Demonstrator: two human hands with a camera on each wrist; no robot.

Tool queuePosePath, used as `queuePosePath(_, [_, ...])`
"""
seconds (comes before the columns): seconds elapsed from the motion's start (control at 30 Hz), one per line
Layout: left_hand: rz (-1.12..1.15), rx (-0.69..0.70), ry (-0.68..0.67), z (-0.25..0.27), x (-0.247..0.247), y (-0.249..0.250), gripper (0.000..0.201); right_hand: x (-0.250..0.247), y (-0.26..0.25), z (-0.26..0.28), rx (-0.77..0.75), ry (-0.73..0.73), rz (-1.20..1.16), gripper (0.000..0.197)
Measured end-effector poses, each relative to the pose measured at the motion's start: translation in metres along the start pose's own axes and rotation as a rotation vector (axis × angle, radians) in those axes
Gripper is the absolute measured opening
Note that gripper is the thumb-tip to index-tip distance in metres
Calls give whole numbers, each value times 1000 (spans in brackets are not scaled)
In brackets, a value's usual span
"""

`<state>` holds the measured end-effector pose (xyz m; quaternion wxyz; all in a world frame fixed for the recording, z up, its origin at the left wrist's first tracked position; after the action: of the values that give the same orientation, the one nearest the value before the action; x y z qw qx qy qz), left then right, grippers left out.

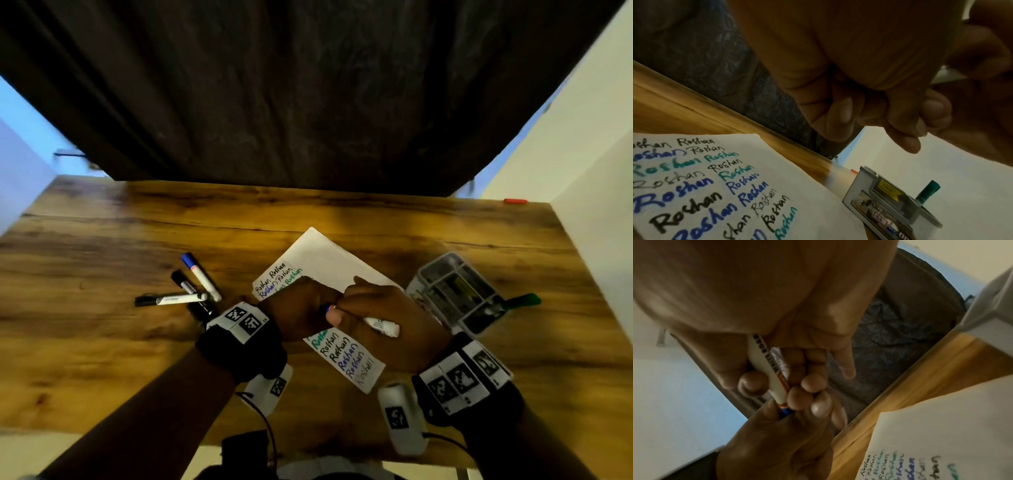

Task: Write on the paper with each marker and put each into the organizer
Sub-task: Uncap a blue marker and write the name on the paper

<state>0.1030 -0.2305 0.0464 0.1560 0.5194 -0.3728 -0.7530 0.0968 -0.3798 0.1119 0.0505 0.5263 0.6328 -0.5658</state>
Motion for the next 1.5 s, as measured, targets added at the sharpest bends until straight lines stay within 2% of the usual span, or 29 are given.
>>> queuePosePath(0.07, [26,15,-10,0,0,4,24,-1,-3,2,-23,25,29,45])
queuePosePath(0.13, [15,39,-13,-2,2,9,16,-1,-7,4,-73,-17,50,41])
queuePosePath(0.2, [-6,16,-30,-1,-2,7,9,-14,-12,9,-114,-18,-18,40])
queuePosePath(0.27, [-22,-146,-14,9,-19,-18,7,-37,-12,22,-44,43,-171,38])
queuePosePath(0.33, [-30,-314,63,24,-46,-51,18,-62,14,41,89,183,-335,28])
queuePosePath(0.37, [-27,-385,105,30,-57,-63,16,-70,26,45,151,257,-424,23])
queuePosePath(0.4, [-3,-437,136,36,-63,-69,13,-78,31,48,198,297,-374,21])
queuePosePath(0.47, [-7,-495,187,36,-61,-70,12,-78,18,42,186,229,-157,23])
queuePosePath(0.53, [-118,-500,184,25,-48,-62,13,-65,25,47,132,186,-100,24])
queuePosePath(0.63, [-211,-458,117,7,-14,-55,29,-24,58,51,272,206,-272,7])
queuePosePath(0.73, [-146,-434,77,-7,11,-55,39,16,85,53,391,167,-332,21])
queuePosePath(0.9, [-10,-466,4,-14,32,-68,54,51,116,60,476,116,-357,18])
queuePosePath(1.13, [137,-485,57,-10,41,-83,58,62,135,75,497,127,-261,24])
queuePosePath(1.3, [167,-472,76,-12,41,-88,58,66,143,72,365,149,-184,25])
queuePosePath(1.5, [144,-448,53,-13,43,-92,58,70,148,75,309,164,-196,19])
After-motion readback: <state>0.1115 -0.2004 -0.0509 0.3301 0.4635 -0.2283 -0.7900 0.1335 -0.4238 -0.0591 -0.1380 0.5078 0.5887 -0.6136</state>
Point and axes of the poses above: each hand's wrist, its own z-axis away from the middle knuckle, its own x-axis out of the palm, y = z × x, the point moved 4 cm from there along -z, towards the middle knuckle, and after that the axes turned 8 degrees about -x, right-handed, at the moved point
